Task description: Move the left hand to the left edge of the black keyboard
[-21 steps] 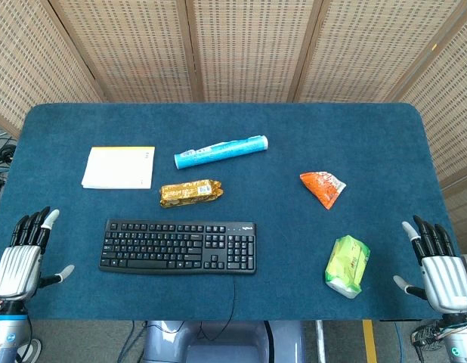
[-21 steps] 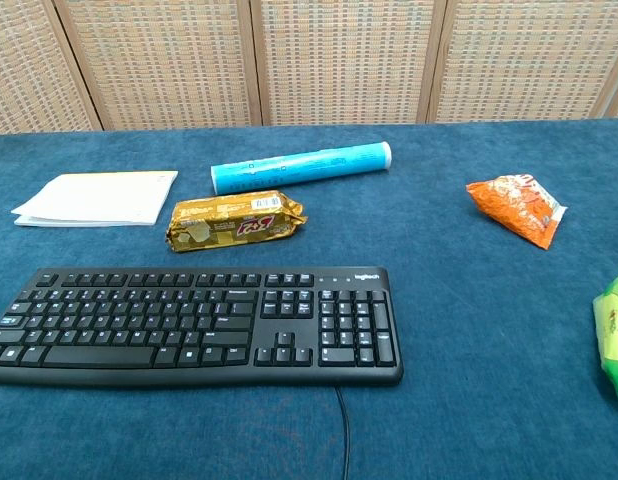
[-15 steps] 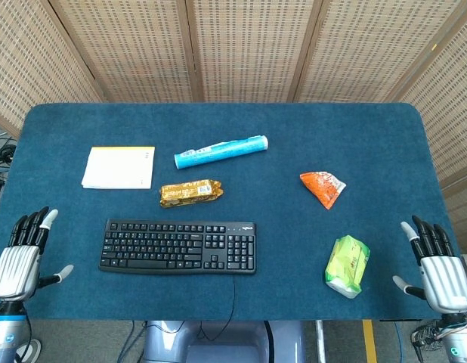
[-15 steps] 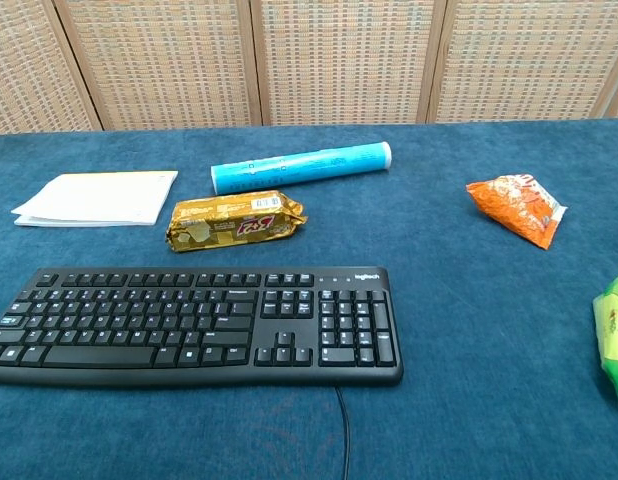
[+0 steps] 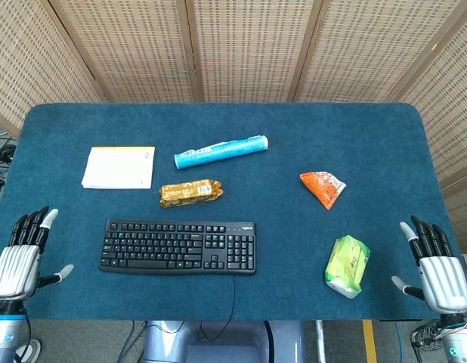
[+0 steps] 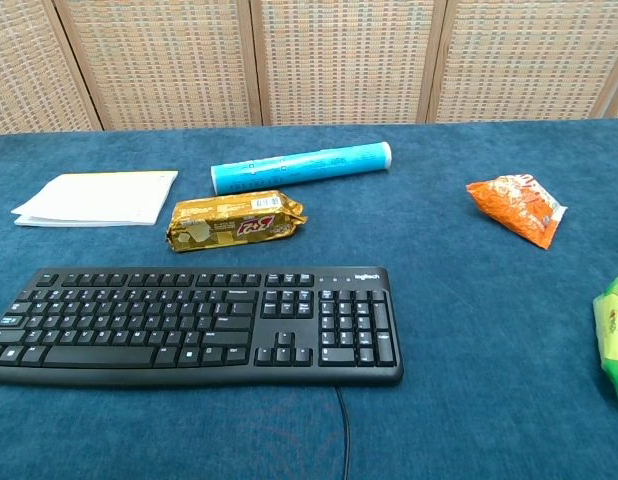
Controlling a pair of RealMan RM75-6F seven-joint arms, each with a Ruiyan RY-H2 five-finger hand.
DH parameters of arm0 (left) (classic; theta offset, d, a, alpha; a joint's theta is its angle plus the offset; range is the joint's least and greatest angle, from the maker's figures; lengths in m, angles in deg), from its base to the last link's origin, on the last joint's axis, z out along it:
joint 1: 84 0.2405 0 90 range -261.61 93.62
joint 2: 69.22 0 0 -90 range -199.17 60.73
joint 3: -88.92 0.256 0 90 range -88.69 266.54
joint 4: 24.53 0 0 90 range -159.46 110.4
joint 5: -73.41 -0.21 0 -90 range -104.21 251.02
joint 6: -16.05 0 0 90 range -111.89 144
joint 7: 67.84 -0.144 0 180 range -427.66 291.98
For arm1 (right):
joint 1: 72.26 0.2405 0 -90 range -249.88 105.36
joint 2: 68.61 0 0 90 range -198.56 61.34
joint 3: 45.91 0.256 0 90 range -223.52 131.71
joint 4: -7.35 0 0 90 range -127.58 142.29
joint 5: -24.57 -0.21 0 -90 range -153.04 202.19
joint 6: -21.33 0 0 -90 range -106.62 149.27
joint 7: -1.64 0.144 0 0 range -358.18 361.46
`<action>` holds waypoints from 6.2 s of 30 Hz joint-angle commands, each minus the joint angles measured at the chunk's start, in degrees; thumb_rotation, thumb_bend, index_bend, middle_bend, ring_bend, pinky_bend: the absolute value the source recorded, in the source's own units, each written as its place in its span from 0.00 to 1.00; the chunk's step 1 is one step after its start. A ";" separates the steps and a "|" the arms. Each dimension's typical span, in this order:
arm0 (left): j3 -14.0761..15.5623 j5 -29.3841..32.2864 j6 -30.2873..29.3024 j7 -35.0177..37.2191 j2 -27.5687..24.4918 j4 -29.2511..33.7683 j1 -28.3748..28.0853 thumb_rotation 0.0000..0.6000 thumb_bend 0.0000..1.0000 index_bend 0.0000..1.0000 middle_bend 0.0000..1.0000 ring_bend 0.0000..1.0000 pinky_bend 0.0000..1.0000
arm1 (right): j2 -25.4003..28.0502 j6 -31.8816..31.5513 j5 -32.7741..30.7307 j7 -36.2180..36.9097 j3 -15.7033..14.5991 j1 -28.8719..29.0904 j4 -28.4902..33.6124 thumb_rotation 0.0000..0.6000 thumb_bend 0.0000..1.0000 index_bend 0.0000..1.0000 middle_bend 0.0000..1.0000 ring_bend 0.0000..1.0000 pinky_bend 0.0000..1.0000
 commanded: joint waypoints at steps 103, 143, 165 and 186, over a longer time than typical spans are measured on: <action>8.67 70.08 38.30 -22.28 -6.83 9.53 -46.00 1.00 0.78 0.00 0.64 0.54 0.33 | -0.34 0.54 -0.27 1.81 0.22 0.47 -1.01 1.00 0.00 0.00 0.00 0.00 0.00; 11.59 73.42 38.73 -20.68 -2.42 5.13 -49.36 1.00 0.78 0.00 0.64 0.54 0.33 | -0.36 -0.03 0.04 2.05 0.25 0.32 -1.03 1.00 0.00 0.00 0.00 0.00 0.00; 8.04 41.37 28.10 -4.21 -16.01 20.62 -35.53 1.00 0.37 0.00 0.04 0.03 0.06 | -0.52 0.17 -0.32 2.46 0.40 0.38 -1.47 1.00 0.00 0.00 0.00 0.00 0.00; 9.65 4.22 -7.31 -8.30 9.22 -7.43 -8.64 1.00 0.07 0.00 0.00 0.00 0.00 | -1.59 0.86 -0.77 0.85 0.56 0.77 -1.99 1.00 0.00 0.00 0.00 0.00 0.00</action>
